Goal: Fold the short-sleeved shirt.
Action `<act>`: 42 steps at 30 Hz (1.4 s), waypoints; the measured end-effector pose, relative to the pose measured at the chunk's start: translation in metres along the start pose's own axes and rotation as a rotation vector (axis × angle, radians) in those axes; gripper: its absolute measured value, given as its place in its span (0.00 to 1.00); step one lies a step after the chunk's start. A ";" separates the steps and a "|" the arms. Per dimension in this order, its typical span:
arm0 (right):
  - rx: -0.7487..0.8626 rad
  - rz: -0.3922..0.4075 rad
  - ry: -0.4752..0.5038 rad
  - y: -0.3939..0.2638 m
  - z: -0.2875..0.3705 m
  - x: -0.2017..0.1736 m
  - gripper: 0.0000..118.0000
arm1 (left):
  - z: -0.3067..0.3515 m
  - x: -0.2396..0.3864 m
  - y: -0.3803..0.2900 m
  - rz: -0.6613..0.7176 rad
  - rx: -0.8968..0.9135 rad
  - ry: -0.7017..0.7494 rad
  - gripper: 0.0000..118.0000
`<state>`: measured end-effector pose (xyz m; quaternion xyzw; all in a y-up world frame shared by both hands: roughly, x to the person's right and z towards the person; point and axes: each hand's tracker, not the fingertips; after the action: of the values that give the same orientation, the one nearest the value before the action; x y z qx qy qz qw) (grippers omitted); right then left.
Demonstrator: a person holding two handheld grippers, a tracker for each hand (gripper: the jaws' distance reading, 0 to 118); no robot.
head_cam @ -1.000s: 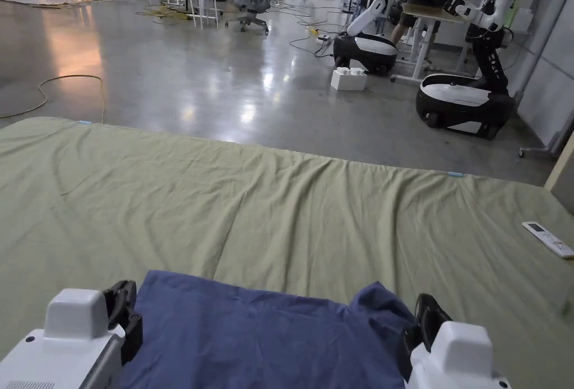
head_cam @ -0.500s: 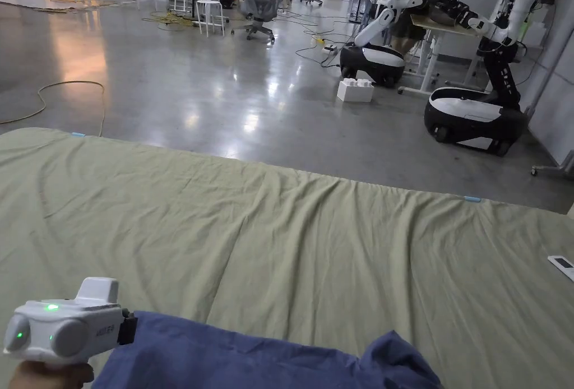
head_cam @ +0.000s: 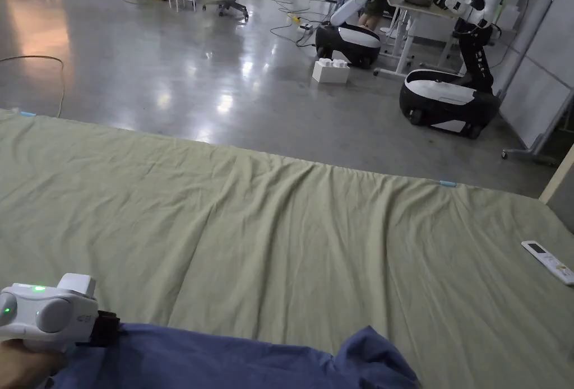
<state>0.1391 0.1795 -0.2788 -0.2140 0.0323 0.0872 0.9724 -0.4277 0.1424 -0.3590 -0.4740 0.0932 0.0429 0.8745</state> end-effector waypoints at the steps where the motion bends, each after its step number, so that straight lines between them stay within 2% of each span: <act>1: -0.010 -0.007 -0.001 -0.002 -0.001 0.001 0.01 | 0.002 0.003 -0.002 0.014 -0.005 -0.010 0.50; 3: -0.037 -0.020 0.000 -0.007 -0.006 0.004 0.01 | 0.005 0.007 -0.001 0.013 -0.001 -0.014 0.33; 4: -0.049 -0.023 -0.001 -0.008 -0.009 0.005 0.01 | 0.006 0.004 0.002 0.002 0.006 -0.020 0.15; 5: -0.059 -0.033 -0.001 -0.010 -0.011 0.007 0.01 | 0.005 0.002 0.004 -0.006 0.010 -0.055 0.07; 9: -0.106 -0.068 -0.021 -0.010 -0.028 0.020 0.02 | 0.010 0.001 0.006 -0.055 0.025 -0.051 0.05; 10: -0.118 -0.069 -0.027 -0.007 -0.035 0.024 0.05 | 0.015 0.001 0.005 -0.052 0.037 -0.050 0.05; 11: -0.128 -0.068 -0.028 -0.002 -0.042 0.030 0.15 | 0.020 0.000 0.004 -0.051 0.050 -0.054 0.04; 13: -0.177 -0.056 -0.017 0.008 -0.063 0.040 0.51 | 0.026 -0.004 0.002 -0.063 0.090 -0.064 0.04; 14: -0.221 -0.053 0.000 0.013 -0.075 0.045 0.60 | 0.033 -0.004 0.001 -0.075 0.108 -0.059 0.04; 15: -0.260 -0.053 0.006 0.020 -0.087 0.051 0.61 | 0.038 -0.005 0.001 -0.085 0.117 -0.062 0.04; 19: -0.332 -0.087 0.055 0.038 -0.139 0.063 0.61 | 0.060 -0.008 -0.004 -0.106 0.168 -0.056 0.04; 22: -0.420 -0.055 0.085 0.041 -0.176 0.060 0.61 | 0.070 -0.010 -0.012 -0.096 0.198 -0.055 0.04; 24: -0.472 -0.063 0.115 0.038 -0.195 0.058 0.61 | 0.076 -0.010 -0.017 -0.097 0.209 -0.053 0.04; 25: -0.498 -0.080 0.114 0.035 -0.204 0.056 0.58 | 0.079 -0.010 -0.019 -0.100 0.215 -0.045 0.04; 27: -0.551 -0.054 0.123 0.029 -0.215 0.049 0.51 | 0.084 -0.011 -0.023 -0.103 0.214 -0.039 0.04; 29: -0.561 -0.030 0.149 0.023 -0.221 0.041 0.35 | 0.085 -0.011 -0.028 -0.092 0.214 -0.039 0.04; 31: -0.536 0.029 0.120 0.022 -0.220 0.034 0.32 | 0.086 -0.013 -0.032 -0.077 0.208 -0.038 0.04; 33: -0.547 0.008 0.130 0.023 -0.223 0.037 0.26 | 0.086 -0.012 -0.035 -0.075 0.203 -0.033 0.04; 35: -0.561 -0.047 0.142 0.027 -0.224 0.040 0.07 | 0.088 -0.013 -0.037 -0.076 0.200 -0.032 0.04; 38: -0.551 -0.044 0.153 0.030 -0.220 0.046 0.04 | 0.091 -0.012 -0.038 -0.069 0.202 -0.028 0.04; 40: -0.488 0.043 0.102 0.036 -0.208 0.045 0.04 | 0.091 -0.016 -0.038 -0.063 0.210 -0.031 0.04; 42: -0.428 0.074 0.065 0.043 -0.196 0.051 0.04 | 0.096 -0.018 -0.036 -0.055 0.226 -0.032 0.04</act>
<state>0.1759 0.1436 -0.4789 -0.4171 0.0522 0.1209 0.8993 -0.4281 0.2030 -0.2743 -0.3741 0.0702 0.0156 0.9246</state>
